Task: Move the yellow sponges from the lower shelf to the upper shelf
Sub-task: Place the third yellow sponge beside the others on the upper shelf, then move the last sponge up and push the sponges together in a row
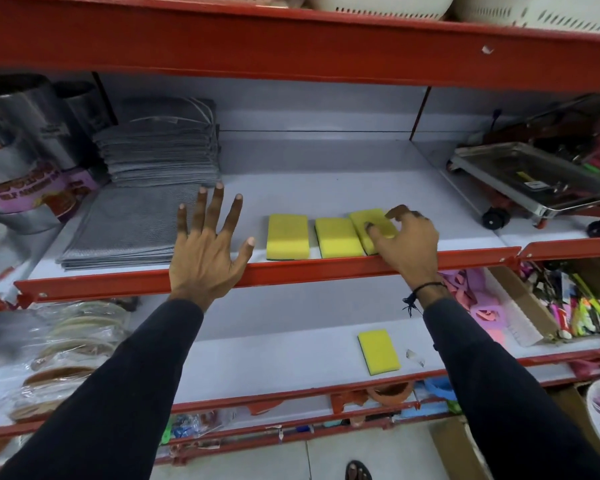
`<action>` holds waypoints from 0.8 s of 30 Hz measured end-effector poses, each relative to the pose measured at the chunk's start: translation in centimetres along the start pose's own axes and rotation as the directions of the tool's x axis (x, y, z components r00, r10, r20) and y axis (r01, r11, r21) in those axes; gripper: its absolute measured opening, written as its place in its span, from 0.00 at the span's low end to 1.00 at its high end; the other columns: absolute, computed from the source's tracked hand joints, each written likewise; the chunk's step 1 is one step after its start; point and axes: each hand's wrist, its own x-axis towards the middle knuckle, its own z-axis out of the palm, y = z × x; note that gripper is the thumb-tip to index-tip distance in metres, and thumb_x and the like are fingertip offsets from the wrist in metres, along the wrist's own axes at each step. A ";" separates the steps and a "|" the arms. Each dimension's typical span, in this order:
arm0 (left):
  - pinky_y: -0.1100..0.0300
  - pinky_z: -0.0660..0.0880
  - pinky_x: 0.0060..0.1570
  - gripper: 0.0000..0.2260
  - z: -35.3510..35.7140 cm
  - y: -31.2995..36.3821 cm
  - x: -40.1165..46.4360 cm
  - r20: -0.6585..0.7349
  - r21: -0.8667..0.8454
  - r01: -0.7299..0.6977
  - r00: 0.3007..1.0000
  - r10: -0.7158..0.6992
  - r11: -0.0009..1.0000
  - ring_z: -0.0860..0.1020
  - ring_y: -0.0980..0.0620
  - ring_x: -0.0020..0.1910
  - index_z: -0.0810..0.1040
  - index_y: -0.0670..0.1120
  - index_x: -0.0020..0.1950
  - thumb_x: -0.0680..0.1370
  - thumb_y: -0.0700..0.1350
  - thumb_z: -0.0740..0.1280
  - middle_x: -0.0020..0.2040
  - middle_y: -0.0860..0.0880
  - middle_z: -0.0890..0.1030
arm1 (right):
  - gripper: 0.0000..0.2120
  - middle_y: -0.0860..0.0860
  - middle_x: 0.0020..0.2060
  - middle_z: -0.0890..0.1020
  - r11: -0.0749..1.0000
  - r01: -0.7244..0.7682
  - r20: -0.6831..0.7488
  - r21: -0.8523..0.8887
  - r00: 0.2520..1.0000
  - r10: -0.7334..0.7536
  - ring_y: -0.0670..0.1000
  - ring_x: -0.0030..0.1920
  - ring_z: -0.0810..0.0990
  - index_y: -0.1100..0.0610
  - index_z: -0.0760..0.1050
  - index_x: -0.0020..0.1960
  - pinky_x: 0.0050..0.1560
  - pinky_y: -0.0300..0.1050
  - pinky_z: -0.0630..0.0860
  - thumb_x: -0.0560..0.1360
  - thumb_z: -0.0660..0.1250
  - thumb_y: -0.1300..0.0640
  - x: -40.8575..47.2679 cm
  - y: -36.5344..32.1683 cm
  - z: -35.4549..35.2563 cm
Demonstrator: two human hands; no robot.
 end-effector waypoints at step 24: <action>0.34 0.46 0.84 0.36 -0.3 0.3 -0.1 0.007 -0.009 0.032 0.999 -0.032 0.999 0.40 0.40 0.86 0.39 0.57 0.86 0.80 0.70 0.36 0.88 0.44 0.38 | 0.29 0.52 0.63 0.77 0.968 0.252 0.571 0.014 0.792 -0.215 0.59 0.62 0.76 0.53 0.74 0.65 0.61 0.52 0.72 0.66 0.72 0.45 -16.8 8.6 8.7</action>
